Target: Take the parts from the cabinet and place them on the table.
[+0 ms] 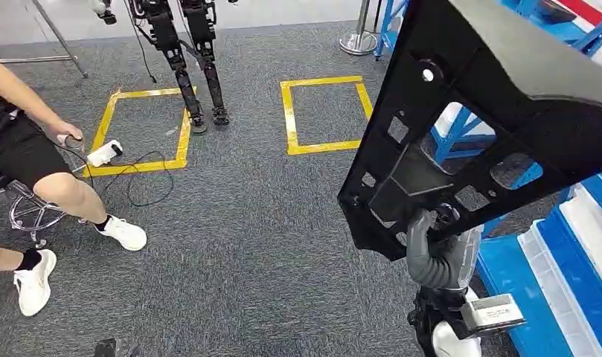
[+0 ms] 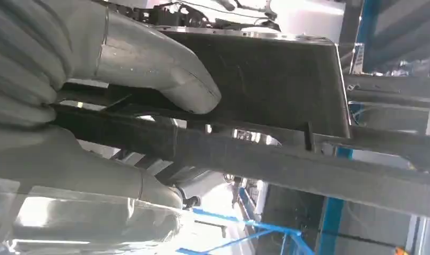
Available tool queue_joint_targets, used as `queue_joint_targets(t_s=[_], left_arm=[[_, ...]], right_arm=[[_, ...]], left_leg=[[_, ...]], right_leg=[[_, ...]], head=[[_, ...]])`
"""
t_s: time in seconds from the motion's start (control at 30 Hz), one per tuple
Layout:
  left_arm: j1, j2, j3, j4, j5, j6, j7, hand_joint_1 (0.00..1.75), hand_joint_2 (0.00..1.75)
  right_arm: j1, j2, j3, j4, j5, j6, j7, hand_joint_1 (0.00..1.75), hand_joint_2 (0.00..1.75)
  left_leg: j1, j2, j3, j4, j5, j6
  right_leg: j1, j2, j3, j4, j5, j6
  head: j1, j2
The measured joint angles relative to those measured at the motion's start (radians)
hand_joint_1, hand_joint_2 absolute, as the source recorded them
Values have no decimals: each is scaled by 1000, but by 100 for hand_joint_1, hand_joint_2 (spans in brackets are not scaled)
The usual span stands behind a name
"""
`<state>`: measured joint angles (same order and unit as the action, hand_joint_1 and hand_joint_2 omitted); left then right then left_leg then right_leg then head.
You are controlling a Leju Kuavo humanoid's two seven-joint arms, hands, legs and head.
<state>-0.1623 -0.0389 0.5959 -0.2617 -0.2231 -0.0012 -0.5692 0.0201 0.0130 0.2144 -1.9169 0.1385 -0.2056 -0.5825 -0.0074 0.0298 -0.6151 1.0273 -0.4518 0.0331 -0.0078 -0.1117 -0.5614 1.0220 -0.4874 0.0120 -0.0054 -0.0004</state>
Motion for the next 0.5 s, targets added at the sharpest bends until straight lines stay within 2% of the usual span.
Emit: queue_joint_targets(t_s=[0.03, 0.07, 0.1, 0.17, 0.2, 0.23, 0.27, 0.3, 0.33, 0.37, 0.4, 0.43, 0.5], left_arm=[[3, 0, 9, 0, 14, -12, -3, 0, 175], [2, -5, 15, 0, 23, -21, -5, 0, 175], [-1, -6, 19, 0, 23, -21, -4, 0, 175], [-6, -9, 20, 0, 22, -22, 1, 0, 175], [-7, -11, 21, 0, 17, -21, 5, 0, 175], [-6, -13, 21, 0, 10, -20, 7, 0, 175], [-6, -15, 21, 0, 2, -18, 10, 0, 175], [-7, -16, 21, 0, 0, -18, 13, 0, 175], [-8, -18, 21, 0, 0, -17, 14, 0, 175], [-9, -19, 21, 0, 0, -15, 16, 0, 175], [-10, -19, 22, 0, 0, -14, 18, 0, 175], [-11, -19, 22, 0, 0, -12, 18, 0, 175], [-6, -19, 24, 0, -2, -10, 18, 0, 175]], right_arm=[[0, 3, -2, -5, 2, 0, -1, 175, 175], [0, 3, -5, -7, 4, 0, -3, 175, 175], [1, 4, -10, -14, 6, 0, -4, 175, 175], [7, 5, -18, -17, 6, -1, -2, 175, 175], [11, 5, -22, -17, 7, -1, -2, 175, 175], [14, 3, -25, -18, 11, -2, -2, 175, 175], [15, 4, -28, -20, 12, -2, -2, 175, 175], [17, 4, -31, -25, 15, -2, -2, 175, 175], [18, 4, -34, -30, 15, -2, -3, 175, 175], [17, 4, -36, -32, 15, -2, -4, 175, 175], [20, 4, -37, -33, 15, -2, -6, 175, 175], [24, 3, -37, -35, 15, -2, -8, 175, 175], [26, 3, -39, -35, 13, -2, -10, 175, 175]], left_leg=[[16, -10, 13, -14, 13, 10], [14, -16, 15, -17, 13, 12], [15, -25, 14, -16, 16, 16], [15, -48, 12, -16, 17, 18], [15, -62, 12, -16, 17, 18], [15, -74, 12, -15, 17, 17], [16, -88, 13, -14, 17, 17], [17, -102, 15, -14, 17, 15], [18, -113, 16, -13, 15, 10], [19, -123, 14, -11, 15, 3], [9, -134, 10, -3, 9, -7], [12, -140, 8, -5, 12, -12], [20, -154, 4, -9, 15, -21]], right_leg=[[2, 20, -9, 13, -7, 7], [-3, 66, -14, 39, -22, 7], [-3, 90, -43, 102, -57, -1], [-7, 100, -116, 250, -113, -6], [-8, 100, -144, 301, -120, -2], [-9, 101, -147, 296, -111, 5], [-11, 102, -127, 249, -84, 16], [-15, 109, -90, 166, -47, 28], [-21, 131, -50, 80, -12, 38], [-29, 174, -25, 18, 4, 43], [-25, 166, -17, 8, 10, 28], [-24, 159, -18, 10, 11, 21], [-18, 143, -15, 10, 12, 6]], head=[[1, 0], [3, 0], [4, 0], [10, 0], [12, 0], [11, 0], [12, 0], [12, 0], [13, 0], [16, 0], [15, 0], [10, 0], [12, 0]])
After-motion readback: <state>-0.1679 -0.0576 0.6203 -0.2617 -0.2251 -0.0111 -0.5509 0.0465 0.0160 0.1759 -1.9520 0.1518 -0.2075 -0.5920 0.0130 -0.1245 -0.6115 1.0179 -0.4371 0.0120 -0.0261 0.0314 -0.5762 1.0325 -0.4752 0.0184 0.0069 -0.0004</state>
